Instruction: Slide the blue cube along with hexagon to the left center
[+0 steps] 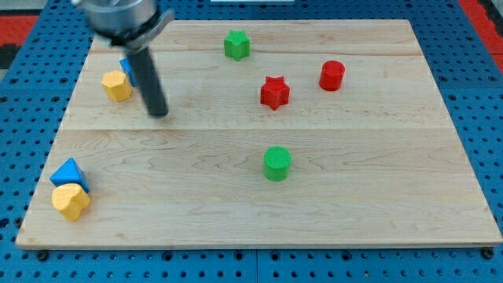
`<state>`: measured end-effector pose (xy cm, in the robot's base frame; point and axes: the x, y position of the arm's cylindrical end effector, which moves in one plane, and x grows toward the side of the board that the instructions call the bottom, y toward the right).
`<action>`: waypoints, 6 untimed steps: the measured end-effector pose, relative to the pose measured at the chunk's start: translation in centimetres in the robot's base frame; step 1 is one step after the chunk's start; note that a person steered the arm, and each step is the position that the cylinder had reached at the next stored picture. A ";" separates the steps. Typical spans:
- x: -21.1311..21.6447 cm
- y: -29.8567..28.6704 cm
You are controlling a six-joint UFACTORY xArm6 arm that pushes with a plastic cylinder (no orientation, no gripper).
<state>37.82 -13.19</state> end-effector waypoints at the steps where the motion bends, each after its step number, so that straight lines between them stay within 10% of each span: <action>1: -7.5 1.8; 2: -13.1 -2.3; 6: 3.4 -6.5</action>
